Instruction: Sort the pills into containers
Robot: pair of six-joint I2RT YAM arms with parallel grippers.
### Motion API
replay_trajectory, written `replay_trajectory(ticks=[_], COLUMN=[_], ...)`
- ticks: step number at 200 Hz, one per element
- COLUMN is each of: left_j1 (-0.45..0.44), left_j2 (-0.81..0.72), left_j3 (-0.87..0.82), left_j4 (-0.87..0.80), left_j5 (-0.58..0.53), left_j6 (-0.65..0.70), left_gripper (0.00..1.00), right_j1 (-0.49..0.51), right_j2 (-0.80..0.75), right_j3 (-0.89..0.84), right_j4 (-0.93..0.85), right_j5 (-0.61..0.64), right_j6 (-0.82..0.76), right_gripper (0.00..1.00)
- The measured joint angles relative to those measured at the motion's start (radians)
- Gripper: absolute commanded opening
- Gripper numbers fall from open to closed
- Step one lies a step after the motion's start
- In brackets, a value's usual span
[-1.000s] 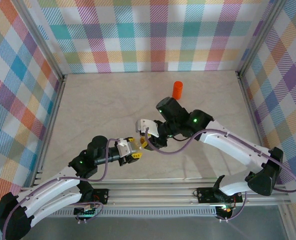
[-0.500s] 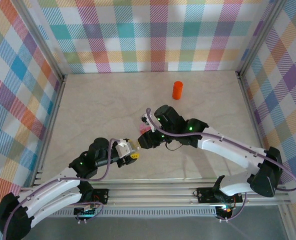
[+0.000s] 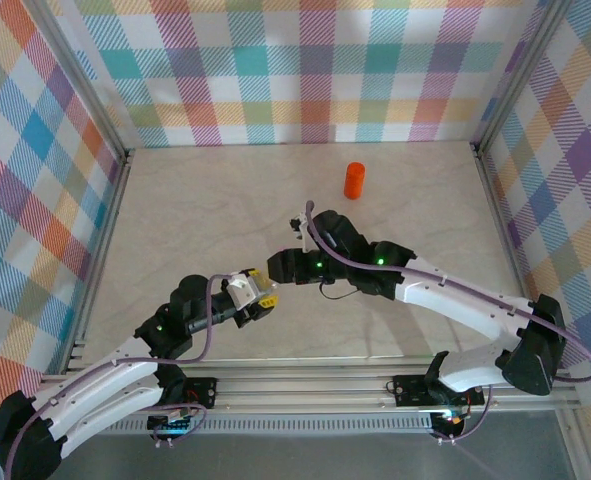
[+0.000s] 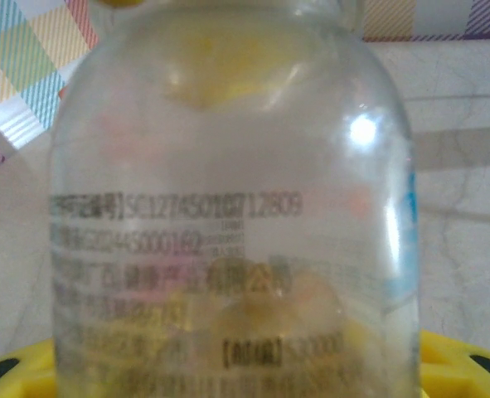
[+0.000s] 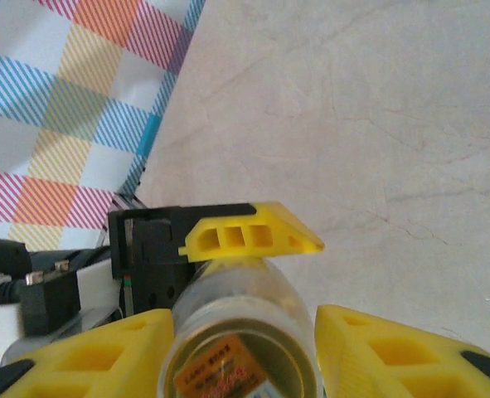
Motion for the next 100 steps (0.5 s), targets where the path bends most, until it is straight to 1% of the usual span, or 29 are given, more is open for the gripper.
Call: replay_trajectory(ticks=[37, 40, 55, 71, 84, 100], left_j1=[-0.002, -0.002, -0.008, -0.015, -0.016, -0.016], left_j2=[0.0, 0.0, -0.002, -0.014, -0.023, -0.028], left_j3=[0.0, 0.0, 0.0, 0.002, 0.003, 0.003], left_j4=[0.031, 0.037, 0.056, 0.089, 0.109, 0.135], left_j5=[0.017, 0.021, 0.046, 0.076, 0.089, 0.102], left_j6=[0.007, 0.008, 0.014, 0.023, 0.026, 0.027], left_gripper=[0.0, 0.0, 0.0, 0.0, 0.0, 0.0], right_j1=[0.0, 0.0, -0.002, -0.017, -0.028, -0.035], right_j2=[-0.01, -0.014, -0.035, -0.092, -0.149, -0.21], right_j3=[0.002, 0.002, -0.005, -0.06, -0.117, -0.178], right_j4=[0.005, 0.005, 0.026, 0.088, 0.141, 0.215], right_j5=[0.064, 0.071, 0.109, 0.155, 0.167, 0.154], right_j6=[0.016, 0.014, 0.007, -0.032, -0.083, -0.194], right_gripper=[0.66, 0.68, 0.73, 0.75, 0.75, 0.73])
